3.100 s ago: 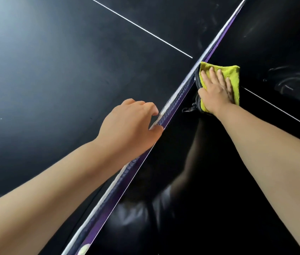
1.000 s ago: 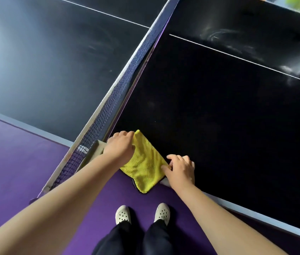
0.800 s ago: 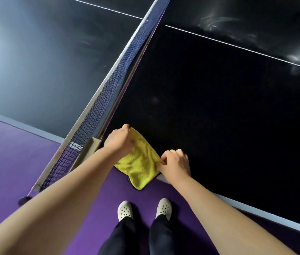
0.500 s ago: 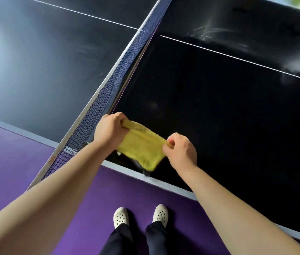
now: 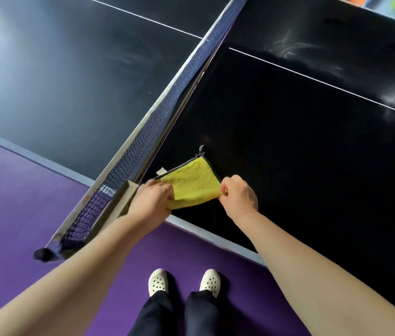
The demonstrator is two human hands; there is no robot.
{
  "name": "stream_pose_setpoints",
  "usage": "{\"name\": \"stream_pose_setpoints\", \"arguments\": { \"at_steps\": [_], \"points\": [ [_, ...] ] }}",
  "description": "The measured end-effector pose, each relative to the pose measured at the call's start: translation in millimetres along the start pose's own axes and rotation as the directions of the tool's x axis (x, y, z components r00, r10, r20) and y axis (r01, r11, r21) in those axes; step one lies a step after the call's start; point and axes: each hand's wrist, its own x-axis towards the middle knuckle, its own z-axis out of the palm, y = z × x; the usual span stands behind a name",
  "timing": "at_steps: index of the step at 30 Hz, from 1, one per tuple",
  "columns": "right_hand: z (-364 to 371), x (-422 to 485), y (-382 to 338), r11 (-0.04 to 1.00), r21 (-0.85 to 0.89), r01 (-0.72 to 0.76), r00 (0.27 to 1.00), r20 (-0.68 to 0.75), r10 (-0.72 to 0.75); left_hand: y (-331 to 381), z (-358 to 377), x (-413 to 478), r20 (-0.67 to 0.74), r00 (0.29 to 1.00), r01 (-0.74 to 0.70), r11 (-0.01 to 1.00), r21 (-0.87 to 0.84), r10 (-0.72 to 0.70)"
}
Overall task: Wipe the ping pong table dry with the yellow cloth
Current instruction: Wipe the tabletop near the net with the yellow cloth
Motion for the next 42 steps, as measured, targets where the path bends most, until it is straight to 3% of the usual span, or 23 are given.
{"name": "stream_pose_setpoints", "arguments": {
  "at_steps": [5,9,12,15,18,22,30,32,34,36,39,42],
  "points": [
    [13,-7,2,0.993,-0.102,-0.052,0.999,-0.019,0.051,4,21,-9,0.119,0.987,-0.101,0.992,-0.076,0.11],
    [12,16,-13,0.987,0.058,-0.148,0.983,-0.105,0.154,2,17,-8,0.29,0.95,-0.129,0.991,0.032,0.114],
    [15,40,-28,0.959,0.221,-0.179,0.982,-0.017,0.187,1,10,1,0.215,0.974,-0.055,0.997,-0.056,0.066],
    [22,60,-41,0.867,0.412,-0.28,0.96,0.091,0.266,-1,4,14,0.104,0.995,0.003,0.998,-0.06,0.003],
    [26,68,-47,0.789,0.528,-0.315,0.941,0.065,0.332,0,2,26,0.049,0.998,0.041,0.997,-0.061,-0.038],
    [20,57,-42,0.844,0.509,-0.171,0.97,-0.061,0.233,4,4,43,-0.042,0.997,0.066,0.996,-0.066,-0.068],
    [5,32,-24,0.794,0.607,-0.03,0.97,-0.173,0.169,23,17,70,-0.096,0.985,0.107,0.944,-0.312,-0.143],
    [4,30,-20,0.849,0.526,0.049,0.966,-0.24,0.093,28,17,70,-0.177,0.978,0.057,0.953,-0.298,-0.114],
    [5,31,-16,0.915,0.354,0.195,0.942,-0.329,-0.074,31,16,68,-0.252,0.958,0.041,0.934,-0.355,-0.137],
    [6,34,-12,0.913,0.233,0.335,0.898,-0.371,-0.235,33,14,64,-0.295,0.941,0.037,0.919,-0.392,-0.164],
    [4,40,-9,0.892,0.3,0.337,0.932,-0.238,-0.272,34,13,56,-0.337,0.928,0.002,0.908,-0.419,-0.158],
    [-7,40,-12,0.858,0.487,0.164,0.981,0.014,-0.195,31,12,52,-0.296,0.939,0.002,0.862,-0.507,-0.176]
  ]
}}
